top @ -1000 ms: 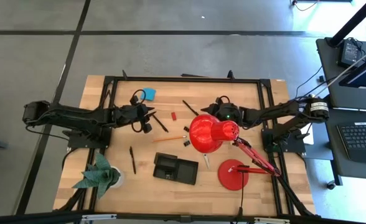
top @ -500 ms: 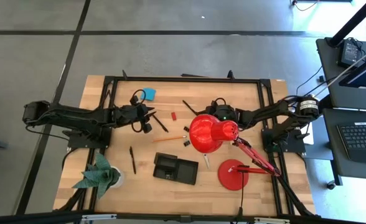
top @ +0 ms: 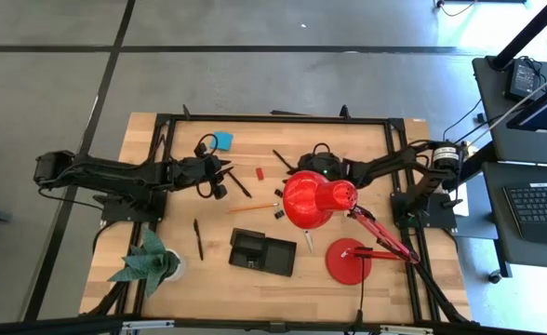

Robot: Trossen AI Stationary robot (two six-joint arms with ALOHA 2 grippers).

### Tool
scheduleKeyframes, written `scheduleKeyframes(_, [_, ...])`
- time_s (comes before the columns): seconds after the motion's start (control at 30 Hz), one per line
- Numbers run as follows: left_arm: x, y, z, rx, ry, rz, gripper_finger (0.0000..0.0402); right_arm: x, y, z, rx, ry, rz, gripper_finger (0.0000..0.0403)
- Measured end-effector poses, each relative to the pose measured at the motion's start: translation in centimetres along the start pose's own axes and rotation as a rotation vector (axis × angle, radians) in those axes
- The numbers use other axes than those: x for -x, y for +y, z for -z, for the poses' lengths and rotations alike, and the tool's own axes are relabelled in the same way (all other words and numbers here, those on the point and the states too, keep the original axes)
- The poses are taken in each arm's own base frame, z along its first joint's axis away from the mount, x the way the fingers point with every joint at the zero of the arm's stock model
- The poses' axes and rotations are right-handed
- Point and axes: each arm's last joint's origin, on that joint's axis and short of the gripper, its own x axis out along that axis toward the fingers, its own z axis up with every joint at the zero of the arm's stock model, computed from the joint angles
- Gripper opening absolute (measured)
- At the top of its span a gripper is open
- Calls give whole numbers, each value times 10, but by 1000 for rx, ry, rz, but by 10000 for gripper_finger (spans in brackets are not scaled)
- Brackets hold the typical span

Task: Pick and place office supplies into organizer
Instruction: Put the top black clip binder into the desk organizer

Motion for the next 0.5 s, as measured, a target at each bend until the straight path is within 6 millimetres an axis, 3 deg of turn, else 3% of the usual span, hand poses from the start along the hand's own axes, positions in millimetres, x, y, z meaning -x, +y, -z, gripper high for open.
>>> scheduleKeyframes(0.5, [0, -1, 0, 10, 1, 23, 85, -11, -5, 14, -86, 72, 24, 200])
